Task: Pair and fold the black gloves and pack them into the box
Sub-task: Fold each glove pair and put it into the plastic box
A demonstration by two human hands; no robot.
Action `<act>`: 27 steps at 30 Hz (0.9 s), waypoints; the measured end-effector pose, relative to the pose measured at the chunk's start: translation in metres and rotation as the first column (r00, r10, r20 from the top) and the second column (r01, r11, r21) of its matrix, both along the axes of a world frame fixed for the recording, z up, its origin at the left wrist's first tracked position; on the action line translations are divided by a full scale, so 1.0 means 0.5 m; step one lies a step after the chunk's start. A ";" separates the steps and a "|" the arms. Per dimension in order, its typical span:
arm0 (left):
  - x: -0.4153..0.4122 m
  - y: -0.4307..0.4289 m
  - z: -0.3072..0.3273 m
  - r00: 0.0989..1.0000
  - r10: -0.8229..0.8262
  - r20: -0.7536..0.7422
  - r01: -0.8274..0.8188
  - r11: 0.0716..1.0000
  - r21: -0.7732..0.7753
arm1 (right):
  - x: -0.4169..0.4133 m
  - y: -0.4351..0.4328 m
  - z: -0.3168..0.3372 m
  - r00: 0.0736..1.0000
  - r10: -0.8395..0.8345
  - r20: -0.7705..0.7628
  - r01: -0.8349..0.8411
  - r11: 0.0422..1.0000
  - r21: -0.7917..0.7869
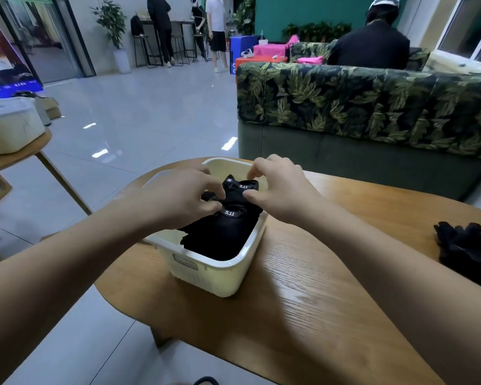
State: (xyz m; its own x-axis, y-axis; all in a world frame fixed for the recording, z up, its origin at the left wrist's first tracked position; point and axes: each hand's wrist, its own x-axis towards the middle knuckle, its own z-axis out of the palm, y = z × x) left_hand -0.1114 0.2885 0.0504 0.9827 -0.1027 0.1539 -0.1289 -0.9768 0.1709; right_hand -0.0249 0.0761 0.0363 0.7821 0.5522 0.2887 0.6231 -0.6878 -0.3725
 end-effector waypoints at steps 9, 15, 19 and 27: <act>-0.050 -0.142 0.023 0.988 -0.081 0.135 0.119 0.946 -0.302 | -0.077 -0.221 -0.036 0.997 -0.071 -0.027 0.075 0.977 0.201; -0.035 -0.299 -0.045 0.984 -0.141 0.104 0.172 0.895 -0.410 | -0.129 -0.379 -0.084 0.972 -0.222 -0.075 0.232 0.958 0.170; -0.027 -0.397 -0.092 0.983 -0.174 0.055 0.179 0.868 -0.463 | -0.161 -0.485 -0.114 0.928 -0.350 -0.128 0.368 0.914 0.170; -0.013 -0.550 -0.219 0.974 -0.196 -0.115 0.101 0.826 -0.555 | -0.200 -0.674 -0.194 0.794 -0.566 -0.223 0.608 0.753 0.253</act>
State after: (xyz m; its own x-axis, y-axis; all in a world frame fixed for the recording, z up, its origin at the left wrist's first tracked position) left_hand -0.1180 0.0136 -0.0589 0.9781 -0.1957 0.0711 -0.1890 -0.6913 0.6974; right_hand -0.1247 -0.2607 -0.0607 0.9636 -0.1239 0.2370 0.0673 -0.7453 -0.6633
